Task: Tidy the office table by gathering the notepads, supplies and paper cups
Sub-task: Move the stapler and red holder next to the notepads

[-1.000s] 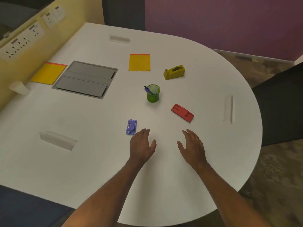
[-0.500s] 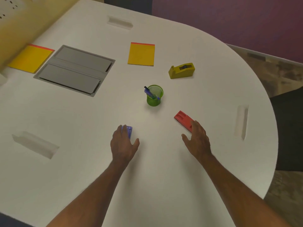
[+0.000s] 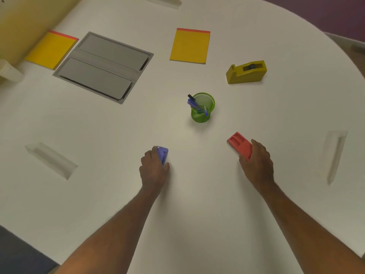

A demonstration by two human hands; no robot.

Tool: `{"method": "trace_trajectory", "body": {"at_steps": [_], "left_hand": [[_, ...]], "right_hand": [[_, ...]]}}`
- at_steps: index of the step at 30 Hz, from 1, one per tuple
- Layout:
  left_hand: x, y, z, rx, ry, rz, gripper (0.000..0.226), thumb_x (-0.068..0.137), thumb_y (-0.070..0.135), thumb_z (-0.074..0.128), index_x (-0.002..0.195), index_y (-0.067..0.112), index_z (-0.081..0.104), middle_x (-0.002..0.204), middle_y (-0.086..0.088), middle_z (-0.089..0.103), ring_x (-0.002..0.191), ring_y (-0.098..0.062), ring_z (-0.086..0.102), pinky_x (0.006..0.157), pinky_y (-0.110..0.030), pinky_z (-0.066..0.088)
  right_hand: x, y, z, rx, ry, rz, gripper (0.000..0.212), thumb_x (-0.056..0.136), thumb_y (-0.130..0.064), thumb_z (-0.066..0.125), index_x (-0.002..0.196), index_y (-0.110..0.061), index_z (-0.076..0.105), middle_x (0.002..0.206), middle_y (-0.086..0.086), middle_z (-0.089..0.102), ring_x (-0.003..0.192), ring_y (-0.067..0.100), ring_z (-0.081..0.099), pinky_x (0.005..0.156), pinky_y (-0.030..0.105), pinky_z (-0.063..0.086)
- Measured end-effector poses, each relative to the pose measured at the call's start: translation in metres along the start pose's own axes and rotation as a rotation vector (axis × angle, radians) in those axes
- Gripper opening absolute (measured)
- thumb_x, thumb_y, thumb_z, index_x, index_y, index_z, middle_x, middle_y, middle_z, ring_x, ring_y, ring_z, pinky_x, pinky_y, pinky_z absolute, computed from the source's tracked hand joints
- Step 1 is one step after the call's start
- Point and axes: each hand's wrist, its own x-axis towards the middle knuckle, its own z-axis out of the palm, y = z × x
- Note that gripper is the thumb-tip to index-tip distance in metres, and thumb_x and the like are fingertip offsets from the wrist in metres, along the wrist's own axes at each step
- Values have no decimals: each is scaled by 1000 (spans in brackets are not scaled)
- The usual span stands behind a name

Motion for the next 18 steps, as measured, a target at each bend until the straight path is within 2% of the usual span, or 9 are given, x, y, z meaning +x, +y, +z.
{"method": "trace_trajectory", "body": {"at_steps": [2,7,10,14,18], "left_hand": [[2,1,0,-2,6,-35,63,86,23,66,143,14,39,128,-7,50,116,-30,49,88,-45,49],[4,-2,2,15,28,-89,47,90,23,65,132,12,48,124,-7,51,113,-28,48,80,-41,49],[7,-5,6,-81,54,-87,41,87,14,65,126,11,53,122,-7,52,111,-29,48,77,-39,49],[13,-9,3,-234,67,-132,16,85,12,64,98,6,59,103,-12,60,100,-35,56,64,-34,40],[4,-12,-6,-343,38,-185,15,81,19,64,86,13,51,93,-3,55,92,-32,56,62,-35,40]], "right_hand": [[3,1,4,-18,0,-5,67,89,-25,69,148,-10,41,141,15,53,123,39,52,100,50,46],[6,4,10,-52,7,-13,62,91,-19,68,146,-9,42,134,19,54,118,43,51,96,53,46],[7,3,10,-26,9,-5,58,89,-17,69,143,-11,45,131,19,55,117,43,50,95,54,47],[-1,-3,7,32,25,-4,56,89,-17,67,141,-13,46,131,17,55,117,41,50,96,54,47],[-22,-18,9,74,37,-43,58,90,-18,68,143,-13,45,131,16,55,118,41,51,95,55,47]]}}
